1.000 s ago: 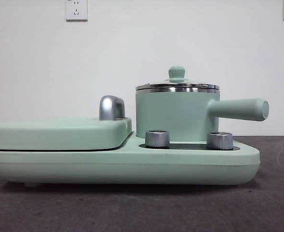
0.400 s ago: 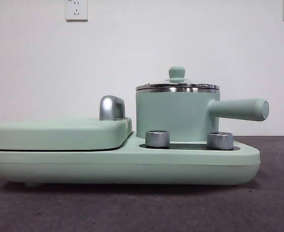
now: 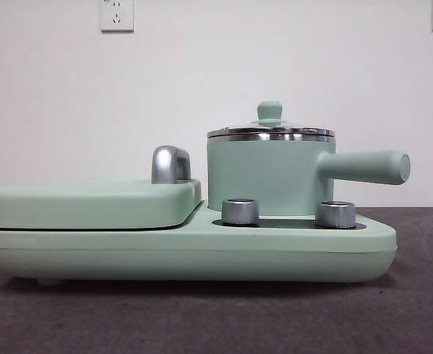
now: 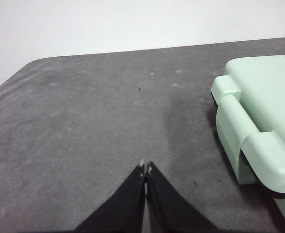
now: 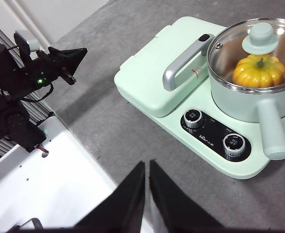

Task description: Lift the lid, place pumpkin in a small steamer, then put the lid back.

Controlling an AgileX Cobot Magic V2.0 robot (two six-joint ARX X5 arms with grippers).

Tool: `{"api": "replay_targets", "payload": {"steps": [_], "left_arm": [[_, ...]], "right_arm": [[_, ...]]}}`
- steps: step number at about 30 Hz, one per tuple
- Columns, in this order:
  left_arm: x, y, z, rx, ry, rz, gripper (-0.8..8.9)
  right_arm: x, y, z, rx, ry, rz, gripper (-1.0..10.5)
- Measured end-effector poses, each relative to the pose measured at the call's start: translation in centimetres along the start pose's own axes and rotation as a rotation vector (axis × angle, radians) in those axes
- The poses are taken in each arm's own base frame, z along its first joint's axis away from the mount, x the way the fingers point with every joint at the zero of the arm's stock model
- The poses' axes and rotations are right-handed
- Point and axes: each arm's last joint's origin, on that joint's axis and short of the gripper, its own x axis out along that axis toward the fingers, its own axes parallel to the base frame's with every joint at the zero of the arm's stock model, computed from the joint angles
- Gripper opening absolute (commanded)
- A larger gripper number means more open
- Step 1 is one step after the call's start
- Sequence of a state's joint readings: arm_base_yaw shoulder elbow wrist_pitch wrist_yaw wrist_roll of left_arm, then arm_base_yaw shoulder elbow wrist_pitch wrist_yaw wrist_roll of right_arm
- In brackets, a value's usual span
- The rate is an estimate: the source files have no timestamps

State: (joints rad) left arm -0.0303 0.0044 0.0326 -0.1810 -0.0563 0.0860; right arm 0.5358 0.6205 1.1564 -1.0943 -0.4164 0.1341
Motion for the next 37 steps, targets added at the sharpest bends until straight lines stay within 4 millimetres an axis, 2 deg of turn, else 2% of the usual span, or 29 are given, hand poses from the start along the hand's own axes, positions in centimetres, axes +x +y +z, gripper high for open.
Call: {"api": "replay_targets", "payload": {"steps": [13, 18, 23, 28, 33, 37], "left_arm": [[0.0, 0.0, 0.0, 0.000, 0.000, 0.000, 0.06], [0.0, 0.0, 0.0, 0.001, 0.000, 0.000, 0.06], [0.0, 0.0, 0.0, 0.001, 0.000, 0.000, 0.06], [0.0, 0.0, 0.0, 0.001, 0.000, 0.000, 0.06], [0.0, 0.0, 0.0, 0.001, 0.000, 0.000, 0.06], [0.0, 0.0, 0.0, 0.001, 0.000, 0.000, 0.06]], "right_arm": [[0.0, -0.1, 0.0, 0.005, -0.003, -0.009, 0.1], [0.4, -1.5, -0.5, 0.081, -0.075, -0.069, 0.1], [2.4, -5.2, -3.0, 0.118, -0.252, -0.211, 0.1], [4.4, -8.5, -6.5, 0.022, -0.477, -0.378, 0.1], [5.5, -10.4, -9.4, -0.033, -0.622, -0.575, 0.1], [6.4, -11.5, -11.7, -0.005, -0.619, -0.737, 0.1]]}}
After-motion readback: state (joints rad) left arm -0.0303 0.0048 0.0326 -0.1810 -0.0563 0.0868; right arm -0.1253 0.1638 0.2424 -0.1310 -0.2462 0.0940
